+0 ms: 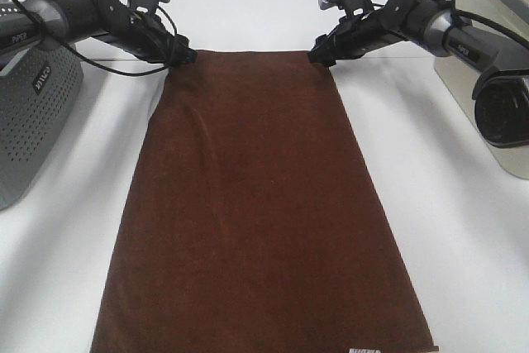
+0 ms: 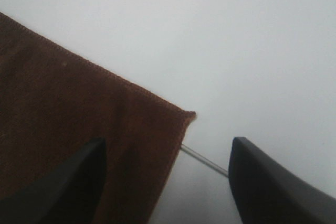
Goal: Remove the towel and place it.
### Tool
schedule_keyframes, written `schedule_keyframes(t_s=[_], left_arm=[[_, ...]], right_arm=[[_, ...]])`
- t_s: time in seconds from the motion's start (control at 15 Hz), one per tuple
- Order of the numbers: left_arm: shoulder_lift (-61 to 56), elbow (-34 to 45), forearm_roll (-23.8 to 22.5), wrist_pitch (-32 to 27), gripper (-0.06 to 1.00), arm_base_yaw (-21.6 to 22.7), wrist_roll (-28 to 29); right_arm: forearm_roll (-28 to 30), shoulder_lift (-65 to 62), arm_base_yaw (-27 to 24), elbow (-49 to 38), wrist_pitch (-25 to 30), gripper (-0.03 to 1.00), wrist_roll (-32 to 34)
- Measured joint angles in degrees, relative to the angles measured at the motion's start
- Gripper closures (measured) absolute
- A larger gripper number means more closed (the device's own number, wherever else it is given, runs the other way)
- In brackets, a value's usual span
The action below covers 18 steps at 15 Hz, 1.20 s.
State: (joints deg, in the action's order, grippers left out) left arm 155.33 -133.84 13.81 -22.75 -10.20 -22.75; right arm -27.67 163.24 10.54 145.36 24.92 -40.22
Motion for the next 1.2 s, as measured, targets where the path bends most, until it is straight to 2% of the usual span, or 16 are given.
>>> schedule_keyframes(t_s=[0.4, 0.53, 0.87, 1.07, 1.2], left_arm=[[0.0, 0.0, 0.0, 0.0, 0.31, 0.0, 0.0], [0.0, 0.0, 0.0, 0.0, 0.31, 0.0, 0.0], [0.0, 0.0, 0.0, 0.0, 0.31, 0.0, 0.0], [0.0, 0.0, 0.0, 0.6, 0.31, 0.0, 0.1], [0.0, 0.0, 0.0, 4.6, 0.31, 0.0, 2.3]], right_arm=[[3.6, 2.2, 0.1, 0.1, -2.8, 0.32, -1.1], [6.4, 2.2, 0.1, 0.1, -3.1, 0.32, -0.5], [23.5, 2.2, 0.1, 0.6, -3.8, 0.32, 14.1], [26.0, 2.1, 0.1, 0.6, -3.6, 0.32, 18.6], [25.2, 0.8, 0.1, 0.6, -0.6, 0.32, 19.0]])
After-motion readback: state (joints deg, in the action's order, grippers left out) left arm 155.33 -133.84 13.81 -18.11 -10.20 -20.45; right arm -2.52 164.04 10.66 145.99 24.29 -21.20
